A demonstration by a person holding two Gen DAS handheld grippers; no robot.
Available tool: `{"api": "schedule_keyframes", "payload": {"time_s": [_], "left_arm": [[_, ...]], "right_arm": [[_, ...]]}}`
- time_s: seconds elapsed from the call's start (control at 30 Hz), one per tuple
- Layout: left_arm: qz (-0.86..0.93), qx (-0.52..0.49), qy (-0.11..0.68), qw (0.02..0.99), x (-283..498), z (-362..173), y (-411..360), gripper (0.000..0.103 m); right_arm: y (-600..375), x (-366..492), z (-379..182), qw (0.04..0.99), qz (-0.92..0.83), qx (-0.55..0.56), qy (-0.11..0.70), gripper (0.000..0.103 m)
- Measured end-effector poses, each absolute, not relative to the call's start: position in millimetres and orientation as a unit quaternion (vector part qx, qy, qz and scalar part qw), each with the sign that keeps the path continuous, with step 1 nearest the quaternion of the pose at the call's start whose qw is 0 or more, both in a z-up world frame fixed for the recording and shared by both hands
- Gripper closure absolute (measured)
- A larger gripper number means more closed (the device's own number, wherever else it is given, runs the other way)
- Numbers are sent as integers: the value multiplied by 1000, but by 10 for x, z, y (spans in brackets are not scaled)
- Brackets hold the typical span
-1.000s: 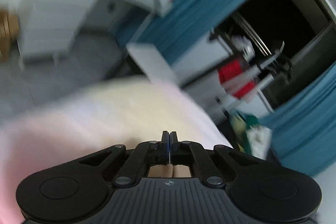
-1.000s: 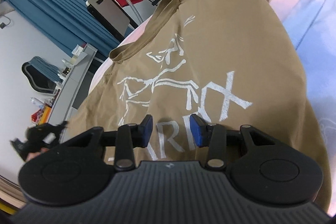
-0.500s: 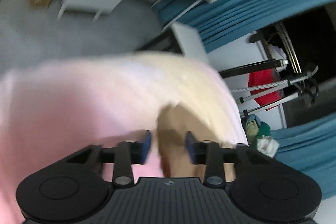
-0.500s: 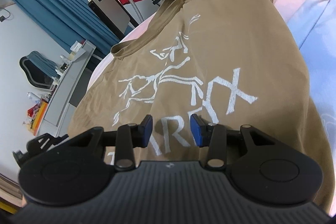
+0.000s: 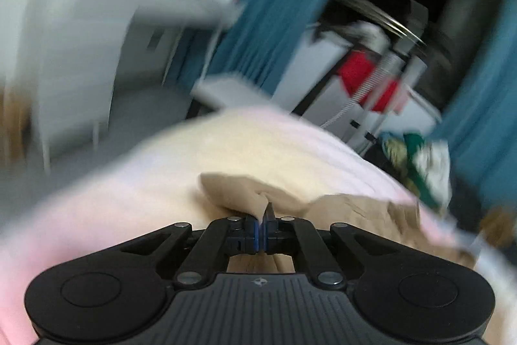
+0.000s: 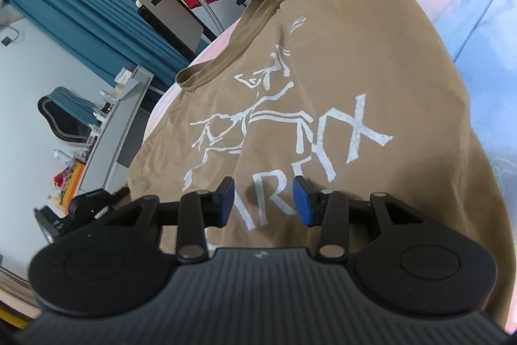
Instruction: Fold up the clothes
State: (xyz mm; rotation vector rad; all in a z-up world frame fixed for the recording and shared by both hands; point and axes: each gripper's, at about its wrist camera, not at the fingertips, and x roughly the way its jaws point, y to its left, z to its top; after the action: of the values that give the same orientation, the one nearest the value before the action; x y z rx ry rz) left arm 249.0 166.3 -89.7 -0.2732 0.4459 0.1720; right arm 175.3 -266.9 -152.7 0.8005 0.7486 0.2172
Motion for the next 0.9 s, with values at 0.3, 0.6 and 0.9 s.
{"api": "schedule_keyframes", "payload": {"time_s": [0.3, 0.6, 0.9], "left_arm": [[-165, 189, 176, 952, 1890, -942, -229, 75], [-192, 155, 187, 951, 1716, -868, 71, 55], [-123, 3, 269, 955, 2232, -881, 807, 58]], "right_arm": [[-2731, 1776, -1534, 851, 87, 381, 351, 60], [-2837, 1727, -1535, 845, 77, 401, 347, 60], [-2807, 1746, -1567, 841, 79, 403, 353, 60]]}}
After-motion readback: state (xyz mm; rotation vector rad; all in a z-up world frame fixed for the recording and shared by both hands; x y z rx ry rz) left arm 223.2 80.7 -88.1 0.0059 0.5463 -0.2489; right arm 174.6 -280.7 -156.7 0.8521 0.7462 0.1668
